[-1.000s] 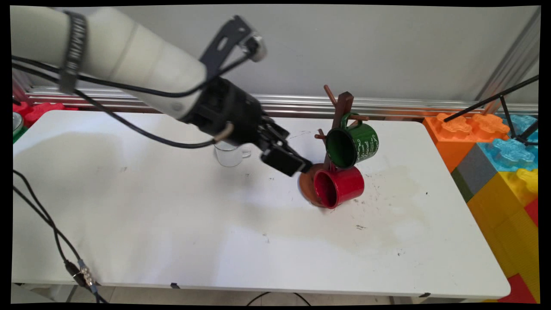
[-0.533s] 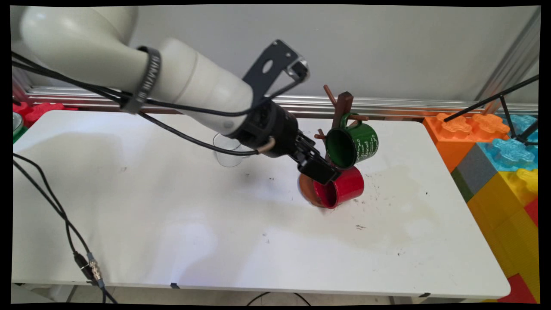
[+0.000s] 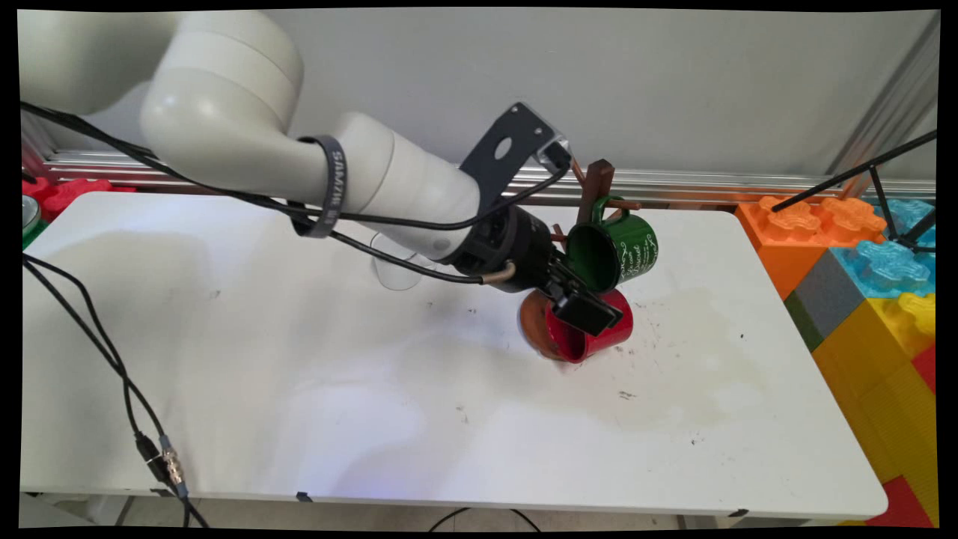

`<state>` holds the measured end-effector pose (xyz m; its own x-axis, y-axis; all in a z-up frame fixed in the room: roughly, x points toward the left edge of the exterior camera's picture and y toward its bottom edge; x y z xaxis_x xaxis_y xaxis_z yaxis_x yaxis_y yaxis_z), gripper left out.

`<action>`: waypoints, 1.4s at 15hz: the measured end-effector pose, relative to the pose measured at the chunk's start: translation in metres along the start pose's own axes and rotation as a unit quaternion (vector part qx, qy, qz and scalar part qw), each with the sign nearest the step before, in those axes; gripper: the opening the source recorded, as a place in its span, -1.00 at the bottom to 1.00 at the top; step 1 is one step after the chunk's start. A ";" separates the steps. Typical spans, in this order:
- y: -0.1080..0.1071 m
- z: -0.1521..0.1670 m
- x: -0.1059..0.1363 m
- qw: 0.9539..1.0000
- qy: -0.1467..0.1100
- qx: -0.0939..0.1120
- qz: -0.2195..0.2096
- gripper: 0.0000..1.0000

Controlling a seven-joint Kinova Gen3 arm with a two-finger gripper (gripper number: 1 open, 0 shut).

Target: Pick up the green mug from the rack

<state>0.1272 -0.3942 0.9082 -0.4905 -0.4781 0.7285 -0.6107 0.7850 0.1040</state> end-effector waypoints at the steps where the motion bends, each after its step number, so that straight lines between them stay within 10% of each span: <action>1: 0.000 0.004 -0.001 1.000 0.004 -0.001 0.001 1.00; 21: -0.017 0.029 -0.024 0.995 0.064 0.002 0.077 1.00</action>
<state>0.1309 -0.4078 0.8693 -0.4952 -0.2987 0.8158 -0.5379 0.8428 -0.0180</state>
